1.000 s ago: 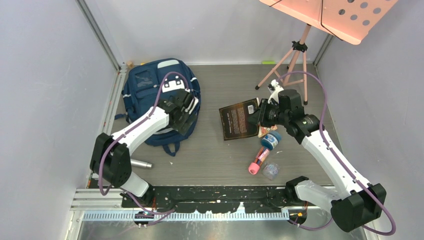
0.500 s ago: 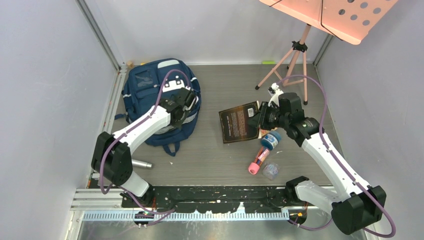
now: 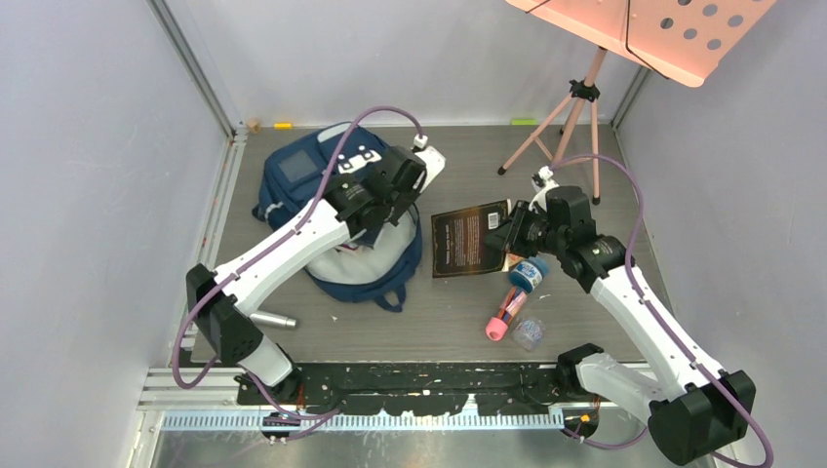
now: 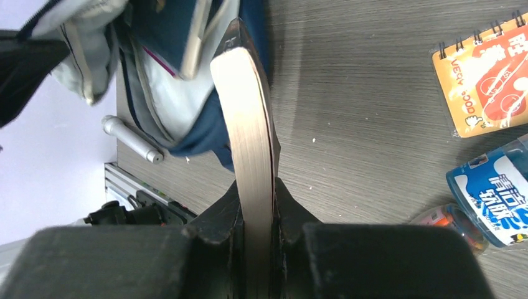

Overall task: Pack the student bag
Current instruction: Place the book in the student bag.

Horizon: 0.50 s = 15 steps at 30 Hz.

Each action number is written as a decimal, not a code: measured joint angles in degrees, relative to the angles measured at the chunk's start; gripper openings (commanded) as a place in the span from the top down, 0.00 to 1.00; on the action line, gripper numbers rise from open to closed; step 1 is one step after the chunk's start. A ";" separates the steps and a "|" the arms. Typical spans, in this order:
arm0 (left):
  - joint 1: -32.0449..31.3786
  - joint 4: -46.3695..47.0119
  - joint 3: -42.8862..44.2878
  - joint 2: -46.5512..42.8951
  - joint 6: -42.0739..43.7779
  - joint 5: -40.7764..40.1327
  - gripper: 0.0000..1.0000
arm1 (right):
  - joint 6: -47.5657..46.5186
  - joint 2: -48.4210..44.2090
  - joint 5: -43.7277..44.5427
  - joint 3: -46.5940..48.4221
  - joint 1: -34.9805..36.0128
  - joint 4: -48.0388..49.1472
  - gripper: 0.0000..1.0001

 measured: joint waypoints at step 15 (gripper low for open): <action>-3.21 6.05 -6.88 -6.36 -0.66 7.98 1.00 | 19.10 -8.04 -2.84 -8.39 -0.13 10.08 0.99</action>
